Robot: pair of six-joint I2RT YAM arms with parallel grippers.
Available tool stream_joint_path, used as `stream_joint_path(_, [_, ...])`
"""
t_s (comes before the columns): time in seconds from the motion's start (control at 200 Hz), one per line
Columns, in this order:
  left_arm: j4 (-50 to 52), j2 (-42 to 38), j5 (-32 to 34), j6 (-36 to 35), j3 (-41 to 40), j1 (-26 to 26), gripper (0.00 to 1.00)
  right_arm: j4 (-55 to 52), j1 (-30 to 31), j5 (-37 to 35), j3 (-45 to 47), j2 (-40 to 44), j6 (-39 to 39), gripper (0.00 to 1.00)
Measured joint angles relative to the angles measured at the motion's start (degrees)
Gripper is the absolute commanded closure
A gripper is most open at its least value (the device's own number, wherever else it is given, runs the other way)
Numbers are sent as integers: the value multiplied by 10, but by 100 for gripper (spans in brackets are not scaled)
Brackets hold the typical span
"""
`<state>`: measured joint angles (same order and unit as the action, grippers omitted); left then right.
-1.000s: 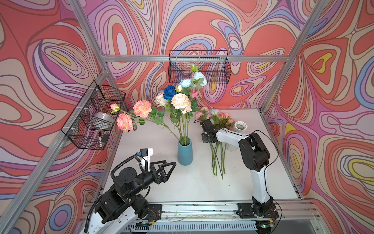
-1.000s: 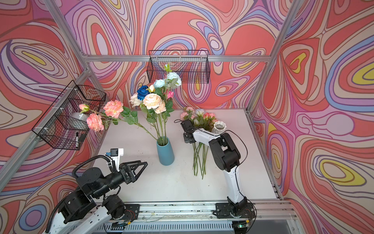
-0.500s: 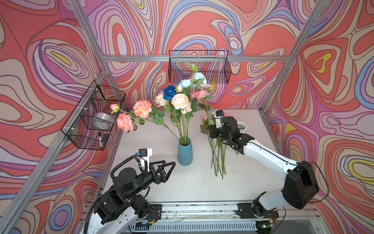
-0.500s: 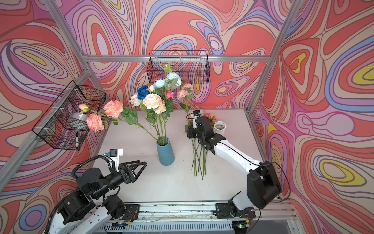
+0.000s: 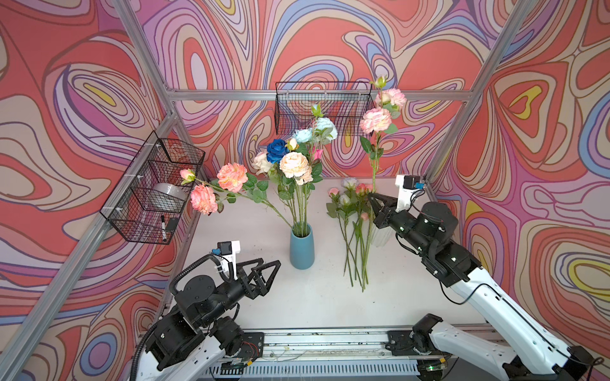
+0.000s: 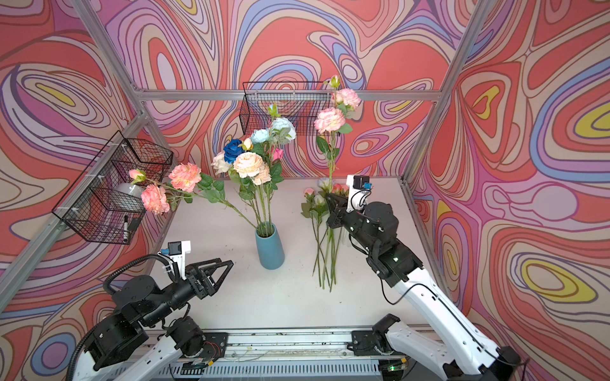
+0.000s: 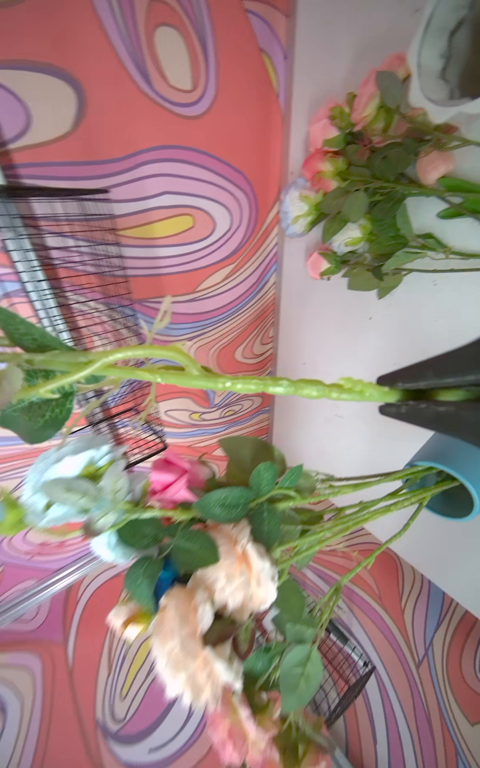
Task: Arrange flowers in a vase
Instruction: Pick up the flower from the top-center of the table, then place the flower in the vase.
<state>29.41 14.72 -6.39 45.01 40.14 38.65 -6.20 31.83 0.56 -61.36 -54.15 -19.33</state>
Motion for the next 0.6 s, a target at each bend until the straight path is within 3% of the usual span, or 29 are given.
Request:
stream_joint_path(0.15, [10,0,7,0,0,0,2,66,98,-31,-55,-23,45,100])
stream_joint_path(0.355, [17,0,16,0,2,0,2,254,242,-101,-71,-108,162,100])
stream_joint_path(0.601, [21,-4,19,0,4,0,2,427,279,-156,-73,-200,268,100])
